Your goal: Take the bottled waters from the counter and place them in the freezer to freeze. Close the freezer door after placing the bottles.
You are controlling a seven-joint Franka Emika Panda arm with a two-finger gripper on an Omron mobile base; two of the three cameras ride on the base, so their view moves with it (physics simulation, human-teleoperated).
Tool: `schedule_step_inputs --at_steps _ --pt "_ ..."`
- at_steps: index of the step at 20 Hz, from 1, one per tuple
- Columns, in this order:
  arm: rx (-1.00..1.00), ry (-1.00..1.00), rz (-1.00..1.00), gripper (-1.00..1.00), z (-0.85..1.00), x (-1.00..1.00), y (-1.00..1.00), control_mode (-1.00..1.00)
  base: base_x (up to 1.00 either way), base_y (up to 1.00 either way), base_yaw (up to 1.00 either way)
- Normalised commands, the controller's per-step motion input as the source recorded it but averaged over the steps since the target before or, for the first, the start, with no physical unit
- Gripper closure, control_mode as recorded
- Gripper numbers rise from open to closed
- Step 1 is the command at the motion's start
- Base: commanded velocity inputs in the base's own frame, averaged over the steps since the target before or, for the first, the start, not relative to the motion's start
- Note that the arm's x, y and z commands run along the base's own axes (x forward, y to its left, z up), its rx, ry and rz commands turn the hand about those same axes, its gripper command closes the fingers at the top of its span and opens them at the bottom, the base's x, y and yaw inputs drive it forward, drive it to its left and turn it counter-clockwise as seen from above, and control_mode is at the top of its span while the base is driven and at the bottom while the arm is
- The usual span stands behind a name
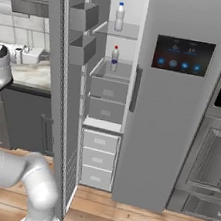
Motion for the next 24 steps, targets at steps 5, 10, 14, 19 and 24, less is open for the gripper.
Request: schedule_step_inputs --at_steps 5,10,14,19,24 --pt "0.07 0.0 0.06 -1.0 0.0 0.0 -0.54 -1.0 0.0 0.0 0.0" --pt "0.07 0.0 0.03 -1.0 0.0 0.0 -0.59 -1.0 0.0 0.0 0.0" --pt "0.03 -0.01 0.04 -1.0 0.0 0.0 -0.67 -1.0 0.0 0.0 0.0" --pt "0.02 -0.04 0.06 -1.0 0.0 0.0 -0.87 -1.0 0.0 0.0 0.0" --pt "0.0 -0.04 0.06 -1.0 0.0 0.0 -0.89 -1.0 0.0 0.0 0.0"
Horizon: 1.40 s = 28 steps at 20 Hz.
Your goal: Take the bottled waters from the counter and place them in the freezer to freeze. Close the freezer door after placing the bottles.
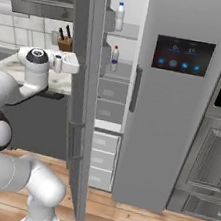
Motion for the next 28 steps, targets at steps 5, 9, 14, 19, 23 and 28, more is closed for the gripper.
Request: schedule_step_inputs --at_steps 5,9,14,19,23,28 --pt "0.0 -0.02 0.09 -1.0 -0.03 0.06 -0.82 -1.0 0.0 0.0 0.0" --pt "0.0 0.0 0.08 -1.0 -0.03 0.2 -0.67 -1.0 0.0 0.0 0.0" --pt "0.01 0.01 0.0 -1.0 0.0 0.56 -0.39 -1.0 0.0 0.0 0.0" --pt "0.0 0.02 0.0 -1.0 0.0 0.71 -0.13 -1.0 0.0 0.0 0.0" --pt "0.0 0.0 0.0 -1.0 0.0 0.48 -0.09 -1.0 0.0 0.0 0.0" --pt "0.0 -0.01 0.0 -1.0 -0.05 0.42 -0.14 -1.0 0.0 0.0 0.0"
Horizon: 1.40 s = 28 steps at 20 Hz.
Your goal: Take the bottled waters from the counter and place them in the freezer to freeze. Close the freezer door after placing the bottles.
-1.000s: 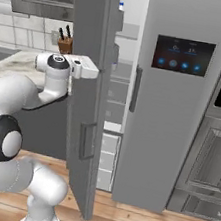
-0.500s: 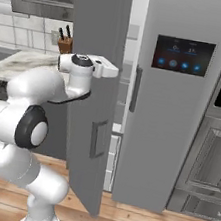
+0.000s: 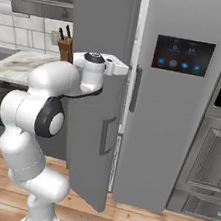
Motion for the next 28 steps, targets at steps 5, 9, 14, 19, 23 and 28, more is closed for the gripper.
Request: schedule_step_inputs --at_steps 5,9,14,19,23,28 --pt "0.0 -0.03 0.01 -1.0 -0.28 0.62 -0.19 -1.0 0.0 0.0 0.0" --pt "0.0 0.0 0.0 -1.0 -0.26 0.78 -0.15 -1.0 0.0 0.0 0.0" --pt "0.0 0.0 0.0 -1.0 -0.12 0.87 -0.05 -1.0 0.0 0.0 0.0" --pt "0.0 0.0 0.0 -1.0 -0.08 0.84 -0.14 -1.0 0.0 0.0 0.0" --pt "0.0 0.0 0.0 -1.0 -0.04 0.55 -0.16 -1.0 0.0 0.0 0.0" --pt "0.0 0.0 0.0 -1.0 0.0 -0.12 0.01 -1.0 0.0 0.0 0.0"
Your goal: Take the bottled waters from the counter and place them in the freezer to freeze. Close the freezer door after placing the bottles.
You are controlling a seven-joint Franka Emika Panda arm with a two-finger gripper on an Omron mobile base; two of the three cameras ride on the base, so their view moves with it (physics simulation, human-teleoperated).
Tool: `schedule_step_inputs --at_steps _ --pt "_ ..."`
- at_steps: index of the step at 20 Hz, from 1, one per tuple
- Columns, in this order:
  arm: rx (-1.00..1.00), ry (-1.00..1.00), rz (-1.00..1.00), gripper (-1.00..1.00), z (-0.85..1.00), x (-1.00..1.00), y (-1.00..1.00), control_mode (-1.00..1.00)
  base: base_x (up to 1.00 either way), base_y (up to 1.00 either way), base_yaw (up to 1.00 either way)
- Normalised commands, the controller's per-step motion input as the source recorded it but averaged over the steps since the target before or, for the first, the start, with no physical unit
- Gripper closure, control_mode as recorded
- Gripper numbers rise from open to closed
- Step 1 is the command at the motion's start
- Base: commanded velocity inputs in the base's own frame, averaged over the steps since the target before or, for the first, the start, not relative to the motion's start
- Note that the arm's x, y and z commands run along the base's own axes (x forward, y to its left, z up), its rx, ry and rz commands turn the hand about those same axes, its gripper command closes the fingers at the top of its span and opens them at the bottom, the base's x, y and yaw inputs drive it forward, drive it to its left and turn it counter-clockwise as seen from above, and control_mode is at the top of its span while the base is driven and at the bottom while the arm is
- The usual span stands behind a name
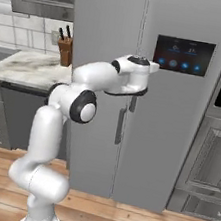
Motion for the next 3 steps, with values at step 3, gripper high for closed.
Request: schedule_step_inputs --at_steps 3 --pt "0.0 -0.01 0.0 -1.0 0.01 -0.8 0.39 -1.0 0.0 0.0 0.0"
